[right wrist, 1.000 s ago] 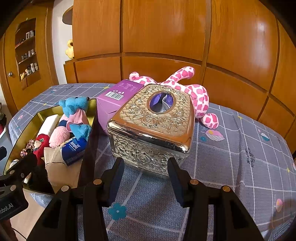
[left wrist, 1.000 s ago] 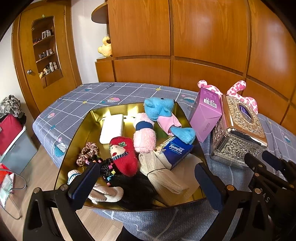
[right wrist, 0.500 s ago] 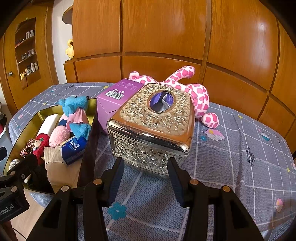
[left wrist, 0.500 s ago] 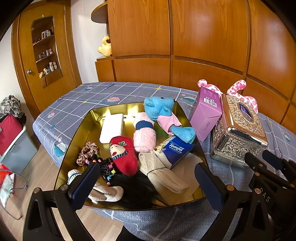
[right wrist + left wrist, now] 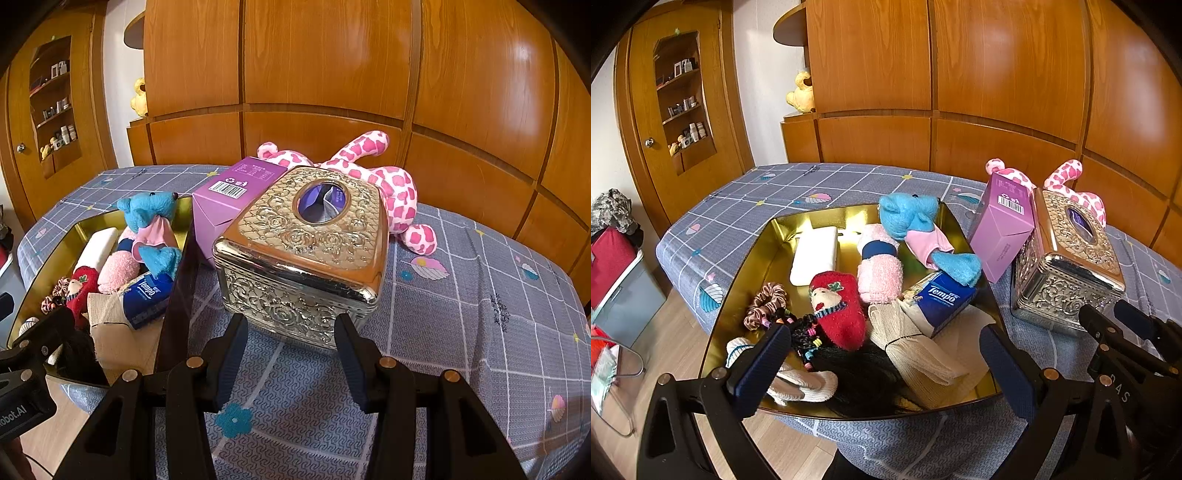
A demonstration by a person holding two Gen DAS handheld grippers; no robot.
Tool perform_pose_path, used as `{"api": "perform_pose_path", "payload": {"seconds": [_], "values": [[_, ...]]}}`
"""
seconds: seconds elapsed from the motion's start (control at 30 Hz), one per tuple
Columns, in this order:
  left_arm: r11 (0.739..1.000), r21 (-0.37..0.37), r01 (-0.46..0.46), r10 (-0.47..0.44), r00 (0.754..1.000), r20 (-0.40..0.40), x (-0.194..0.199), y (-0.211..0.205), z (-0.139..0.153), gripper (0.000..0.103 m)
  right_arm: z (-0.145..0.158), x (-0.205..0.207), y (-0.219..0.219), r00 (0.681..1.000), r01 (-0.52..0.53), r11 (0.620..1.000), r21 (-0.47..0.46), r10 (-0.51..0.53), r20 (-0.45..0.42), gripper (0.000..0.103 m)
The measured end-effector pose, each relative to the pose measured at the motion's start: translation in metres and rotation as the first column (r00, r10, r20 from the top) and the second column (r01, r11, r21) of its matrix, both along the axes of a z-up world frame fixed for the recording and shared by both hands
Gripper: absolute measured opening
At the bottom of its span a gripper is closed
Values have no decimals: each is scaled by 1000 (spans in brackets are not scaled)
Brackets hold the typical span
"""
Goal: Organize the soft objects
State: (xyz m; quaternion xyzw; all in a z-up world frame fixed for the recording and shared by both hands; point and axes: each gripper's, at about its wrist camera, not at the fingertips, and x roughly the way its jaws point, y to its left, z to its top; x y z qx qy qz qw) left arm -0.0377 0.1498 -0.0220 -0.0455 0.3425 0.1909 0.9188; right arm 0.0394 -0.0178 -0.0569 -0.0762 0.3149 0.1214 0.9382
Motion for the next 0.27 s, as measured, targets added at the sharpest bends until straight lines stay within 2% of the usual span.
{"api": "perform_pose_path", "payload": {"seconds": [0.13,0.27], "values": [[1000,11,-4,4,1000,23,-3,0,2,101,0,0,0,1000,0,1000,-2,0,0,49],[1000,-18,0,0,1000,11,-1,4,0,101,1,0,-1,1000,0,1000,3,0,4,49]]}}
